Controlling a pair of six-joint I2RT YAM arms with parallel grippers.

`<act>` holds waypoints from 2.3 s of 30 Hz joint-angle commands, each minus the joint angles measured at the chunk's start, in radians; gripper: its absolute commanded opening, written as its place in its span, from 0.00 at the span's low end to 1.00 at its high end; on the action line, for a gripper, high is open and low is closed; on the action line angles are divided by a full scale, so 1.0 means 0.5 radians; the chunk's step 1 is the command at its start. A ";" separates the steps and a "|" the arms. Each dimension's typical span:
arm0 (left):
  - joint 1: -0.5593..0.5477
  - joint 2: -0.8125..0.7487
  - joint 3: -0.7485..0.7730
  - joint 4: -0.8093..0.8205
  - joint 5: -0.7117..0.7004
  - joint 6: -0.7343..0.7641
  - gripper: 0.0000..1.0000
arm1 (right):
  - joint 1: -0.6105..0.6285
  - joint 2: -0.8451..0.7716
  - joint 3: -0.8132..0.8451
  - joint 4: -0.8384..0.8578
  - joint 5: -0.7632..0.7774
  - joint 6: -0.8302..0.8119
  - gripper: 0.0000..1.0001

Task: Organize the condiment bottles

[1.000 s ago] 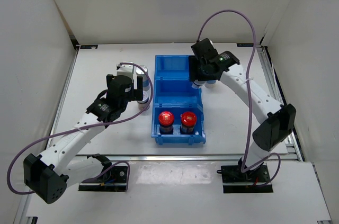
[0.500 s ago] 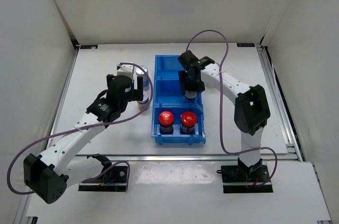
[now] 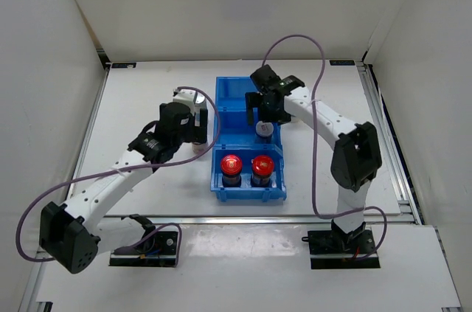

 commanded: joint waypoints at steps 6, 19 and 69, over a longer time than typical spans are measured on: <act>-0.003 0.250 0.104 -0.047 0.196 -0.114 1.00 | 0.019 -0.699 -0.042 -0.005 0.003 -0.042 0.99; 0.067 0.557 0.168 -0.072 0.046 -0.301 1.00 | 0.019 -1.445 -0.545 0.139 -0.119 -0.121 0.99; 0.120 0.254 0.744 -0.403 -0.156 -0.366 0.11 | 0.019 -1.779 -0.732 0.004 -0.101 -0.177 0.99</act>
